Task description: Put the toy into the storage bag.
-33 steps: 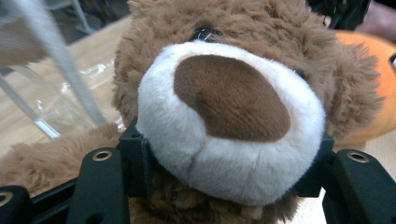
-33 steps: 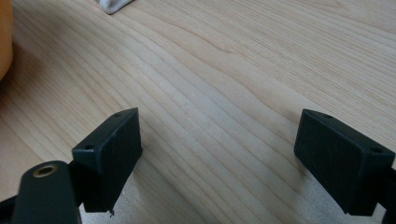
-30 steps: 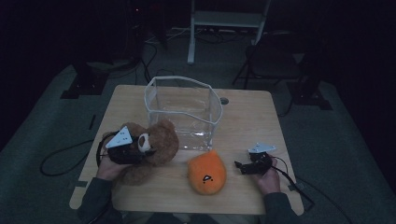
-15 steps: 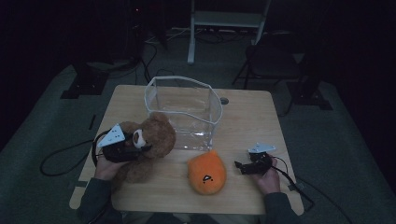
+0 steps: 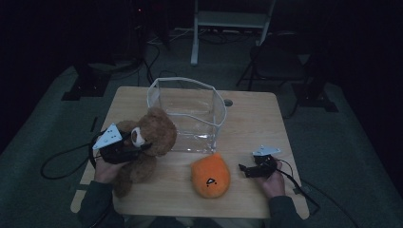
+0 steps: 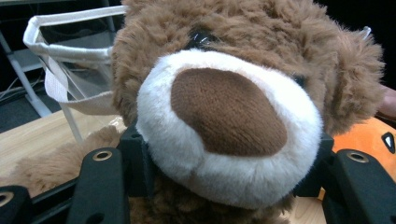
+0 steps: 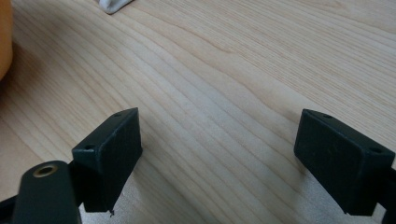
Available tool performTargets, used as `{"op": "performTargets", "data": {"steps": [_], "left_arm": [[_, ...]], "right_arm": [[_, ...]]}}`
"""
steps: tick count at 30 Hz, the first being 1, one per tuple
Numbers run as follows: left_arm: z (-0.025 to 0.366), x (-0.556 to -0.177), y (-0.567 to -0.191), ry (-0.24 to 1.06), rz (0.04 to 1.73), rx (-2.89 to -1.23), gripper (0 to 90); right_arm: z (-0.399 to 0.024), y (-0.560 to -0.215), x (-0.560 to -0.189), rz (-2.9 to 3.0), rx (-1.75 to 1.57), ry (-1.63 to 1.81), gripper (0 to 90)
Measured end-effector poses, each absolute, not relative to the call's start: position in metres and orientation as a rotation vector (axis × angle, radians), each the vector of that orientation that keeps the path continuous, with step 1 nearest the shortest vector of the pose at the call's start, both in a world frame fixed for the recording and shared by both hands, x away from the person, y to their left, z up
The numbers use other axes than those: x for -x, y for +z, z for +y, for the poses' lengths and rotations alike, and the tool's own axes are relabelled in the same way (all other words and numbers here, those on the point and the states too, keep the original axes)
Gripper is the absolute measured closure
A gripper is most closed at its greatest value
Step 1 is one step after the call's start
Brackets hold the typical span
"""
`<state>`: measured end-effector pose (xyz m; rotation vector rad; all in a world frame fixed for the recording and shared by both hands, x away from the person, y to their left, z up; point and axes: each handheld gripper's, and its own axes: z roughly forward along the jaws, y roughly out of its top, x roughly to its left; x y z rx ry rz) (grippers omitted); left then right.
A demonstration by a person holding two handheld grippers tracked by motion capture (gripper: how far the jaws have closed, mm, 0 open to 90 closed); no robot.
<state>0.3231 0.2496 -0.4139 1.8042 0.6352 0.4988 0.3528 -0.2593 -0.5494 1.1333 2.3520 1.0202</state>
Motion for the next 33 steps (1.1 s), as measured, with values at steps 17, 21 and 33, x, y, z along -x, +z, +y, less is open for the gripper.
{"op": "performTargets", "data": {"steps": [17, 21, 33], "left_arm": [[0.248, -0.322, -0.390, 0.552, 0.649, -1.784, 39.5], [0.247, -0.321, -0.382, 0.572, 0.658, -1.784, 39.5], [0.243, -0.321, -0.365, 0.611, 0.680, -1.766, 39.5]], "right_arm": [[-0.259, -0.549, -0.352, 2.349, -1.135, 1.021, 14.4], [-0.259, -0.549, -0.352, 2.349, -1.136, 1.021, 14.4], [-0.259, -0.549, -0.352, 2.350, -1.135, 1.020, 14.4]]}}
